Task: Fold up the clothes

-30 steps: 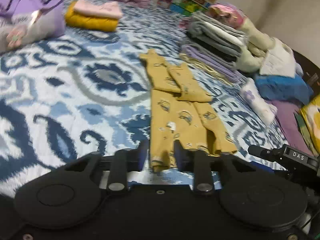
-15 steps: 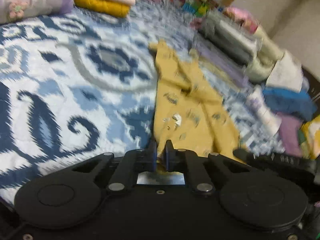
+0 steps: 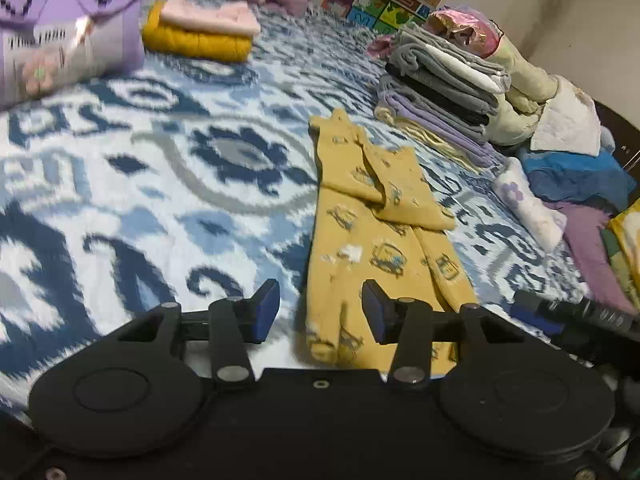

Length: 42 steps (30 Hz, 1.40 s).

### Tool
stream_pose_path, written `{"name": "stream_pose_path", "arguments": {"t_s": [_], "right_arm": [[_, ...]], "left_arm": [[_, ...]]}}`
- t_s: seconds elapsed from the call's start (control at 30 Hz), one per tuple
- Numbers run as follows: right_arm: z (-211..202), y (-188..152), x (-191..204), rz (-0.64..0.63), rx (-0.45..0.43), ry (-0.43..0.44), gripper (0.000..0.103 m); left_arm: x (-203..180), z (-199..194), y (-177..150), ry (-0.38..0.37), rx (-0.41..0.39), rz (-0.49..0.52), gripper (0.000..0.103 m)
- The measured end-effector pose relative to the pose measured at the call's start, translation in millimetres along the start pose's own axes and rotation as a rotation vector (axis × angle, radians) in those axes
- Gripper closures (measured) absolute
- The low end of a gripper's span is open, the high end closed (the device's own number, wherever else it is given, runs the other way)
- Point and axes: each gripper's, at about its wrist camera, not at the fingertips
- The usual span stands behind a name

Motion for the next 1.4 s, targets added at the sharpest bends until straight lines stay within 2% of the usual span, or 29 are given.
{"name": "stream_pose_path", "arguments": {"t_s": [0.13,0.33,0.4,0.53,0.67,0.7,0.73,0.77,0.8,0.83,0.93,1.0,1.13,1.23,1.3,1.37,1.4], "right_arm": [[19,10,2,-0.061,-0.023,0.039,0.057],[44,4,-14,-0.094,0.024,0.07,0.056],[46,7,-21,-0.074,0.026,0.083,0.056],[41,23,-43,0.02,-0.025,0.115,0.049],[39,38,-68,0.123,-0.073,0.125,0.047],[38,40,-72,0.14,-0.079,0.125,0.047],[39,41,-75,0.152,-0.083,0.129,0.046],[40,42,-77,0.158,-0.083,0.129,0.046],[41,42,-78,0.159,-0.082,0.127,0.046],[42,43,-79,0.161,-0.081,0.126,0.046],[44,44,-80,0.165,-0.084,0.128,0.046],[44,44,-82,0.174,-0.088,0.131,0.046],[43,43,-84,0.194,-0.095,0.141,0.046],[40,42,-88,0.228,-0.106,0.163,0.046],[39,42,-89,0.25,-0.115,0.18,0.046],[38,41,-90,0.258,-0.118,0.196,0.046],[39,40,-88,0.256,-0.116,0.202,0.046]], "left_arm": [[-15,8,7,-0.014,-0.027,0.056,0.059],[-42,39,30,-0.018,-0.019,0.13,0.059],[-53,53,42,-0.02,-0.018,0.145,0.059],[-73,87,68,-0.033,0.003,0.162,0.059],[-86,124,91,-0.009,0.038,0.166,0.06],[-88,131,94,0.003,0.047,0.171,0.062],[-91,138,96,0.012,0.059,0.183,0.073],[-94,142,96,0.02,0.069,0.202,0.079],[-97,145,95,0.025,0.072,0.222,0.092],[-100,142,93,0.024,0.058,0.245,0.097],[-111,125,81,-0.024,0.01,0.339,0.099],[-119,114,68,-0.077,0.004,0.447,0.099],[-128,92,28,-0.221,0.064,0.689,0.099],[-125,78,0,-0.199,0.102,0.827,0.093],[-114,68,-5,-0.204,0.119,0.83,0.093],[-103,57,-6,-0.207,0.124,0.8,0.085],[-98,52,-4,-0.194,0.117,0.783,0.072]]}}
Point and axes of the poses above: each gripper's, at about its wrist camera, not at the fingertips, and z roughly the way its jaws point, x to its left, y to its top, and after that the axes turned 5 degrees about y, right-handed
